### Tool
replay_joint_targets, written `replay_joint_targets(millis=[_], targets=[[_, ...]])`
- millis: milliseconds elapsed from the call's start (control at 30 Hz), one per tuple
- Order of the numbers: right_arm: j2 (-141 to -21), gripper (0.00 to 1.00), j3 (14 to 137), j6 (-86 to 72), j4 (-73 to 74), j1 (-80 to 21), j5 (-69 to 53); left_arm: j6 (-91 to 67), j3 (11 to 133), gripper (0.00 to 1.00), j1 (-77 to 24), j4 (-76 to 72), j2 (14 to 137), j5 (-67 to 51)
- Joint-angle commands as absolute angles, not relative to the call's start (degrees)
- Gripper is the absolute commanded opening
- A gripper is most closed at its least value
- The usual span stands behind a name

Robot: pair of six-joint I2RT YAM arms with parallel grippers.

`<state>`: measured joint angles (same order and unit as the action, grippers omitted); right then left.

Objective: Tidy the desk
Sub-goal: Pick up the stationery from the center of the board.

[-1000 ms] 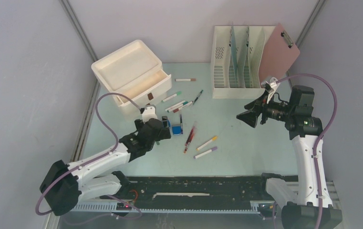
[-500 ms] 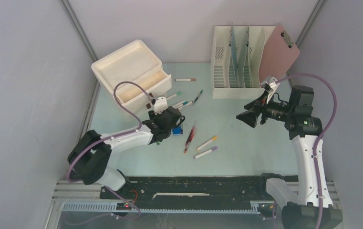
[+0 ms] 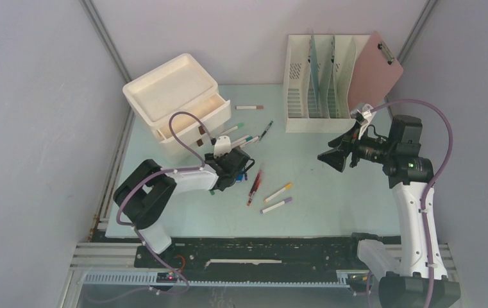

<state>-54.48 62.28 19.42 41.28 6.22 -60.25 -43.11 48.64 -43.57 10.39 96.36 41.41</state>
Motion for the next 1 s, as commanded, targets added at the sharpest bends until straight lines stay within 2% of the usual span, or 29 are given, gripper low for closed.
replay_joint_targets(millis=[0,400,533,633,700,800,967], targets=[[-53.83,0.75,62.22,20.52,40.38,5.72,-60.09,-43.77,51.27,0.68,-42.59,7.08,97.81,42.45],[-54.21,0.75,62.23,20.55,40.38,5.8,-59.99,-44.38,50.9,0.66,-41.07,5.68,100.9,41.65],[-54.32,0.75,62.18,20.54,40.42,5.8,-59.9,-44.02,50.89,0.5,-41.06,5.59,101.22,40.52],[-54.38,0.75,62.17,20.59,40.38,5.59,-59.78,-43.68,50.44,0.3,-41.07,5.99,100.22,40.08],[-54.53,0.75,62.21,20.73,40.36,5.47,-59.54,-43.39,49.65,0.21,-41.25,6.44,98.61,40.36],[-54.75,0.75,62.2,20.69,40.43,5.45,-59.45,-42.69,48.01,0.14,-42.0,6.98,95.05,40.81],[-54.71,0.75,62.16,20.71,40.37,5.66,-59.35,-41.34,44.75,0.11,-44.54,8.58,87.28,41.07]])
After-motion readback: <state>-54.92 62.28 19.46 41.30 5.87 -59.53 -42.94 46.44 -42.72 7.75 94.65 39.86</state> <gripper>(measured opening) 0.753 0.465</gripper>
